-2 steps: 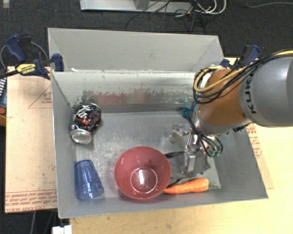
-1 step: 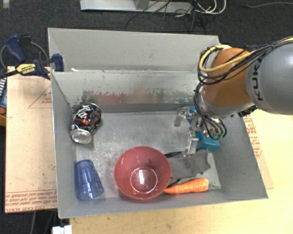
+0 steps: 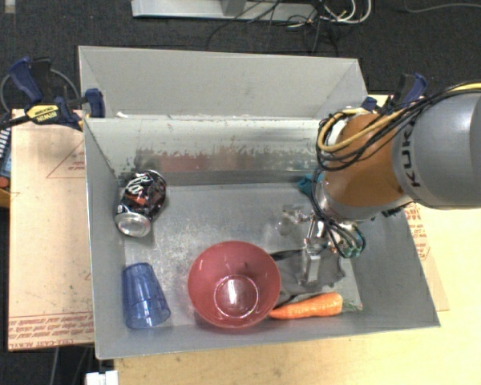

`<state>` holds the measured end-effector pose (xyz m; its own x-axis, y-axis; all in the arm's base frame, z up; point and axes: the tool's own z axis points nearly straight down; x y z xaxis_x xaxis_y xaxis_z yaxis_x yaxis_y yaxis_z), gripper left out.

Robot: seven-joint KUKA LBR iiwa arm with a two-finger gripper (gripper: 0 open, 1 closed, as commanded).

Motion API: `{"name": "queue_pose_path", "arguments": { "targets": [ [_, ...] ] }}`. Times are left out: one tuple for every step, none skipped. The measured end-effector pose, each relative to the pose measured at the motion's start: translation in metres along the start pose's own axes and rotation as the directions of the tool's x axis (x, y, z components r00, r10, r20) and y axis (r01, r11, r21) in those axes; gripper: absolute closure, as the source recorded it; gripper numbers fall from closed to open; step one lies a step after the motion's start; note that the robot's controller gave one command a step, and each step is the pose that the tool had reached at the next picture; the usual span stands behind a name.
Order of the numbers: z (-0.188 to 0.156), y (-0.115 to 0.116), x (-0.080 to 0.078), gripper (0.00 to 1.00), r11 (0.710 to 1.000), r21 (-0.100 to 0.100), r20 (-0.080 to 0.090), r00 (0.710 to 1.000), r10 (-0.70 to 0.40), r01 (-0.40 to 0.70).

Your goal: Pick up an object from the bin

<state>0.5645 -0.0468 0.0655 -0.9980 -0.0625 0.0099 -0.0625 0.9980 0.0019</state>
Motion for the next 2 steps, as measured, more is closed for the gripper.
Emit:
{"name": "queue_pose_path", "arguments": {
  "targets": [
    [-0.0044, 0.0002, -0.0009, 0.00, 0.971, -0.005, 0.021, 0.971, 0.239, -0.239],
    [-0.0016, 0.0004, -0.0020, 1.00, 1.000, -0.001, 0.006, 1.000, 0.003, -0.003]
  ]
}}
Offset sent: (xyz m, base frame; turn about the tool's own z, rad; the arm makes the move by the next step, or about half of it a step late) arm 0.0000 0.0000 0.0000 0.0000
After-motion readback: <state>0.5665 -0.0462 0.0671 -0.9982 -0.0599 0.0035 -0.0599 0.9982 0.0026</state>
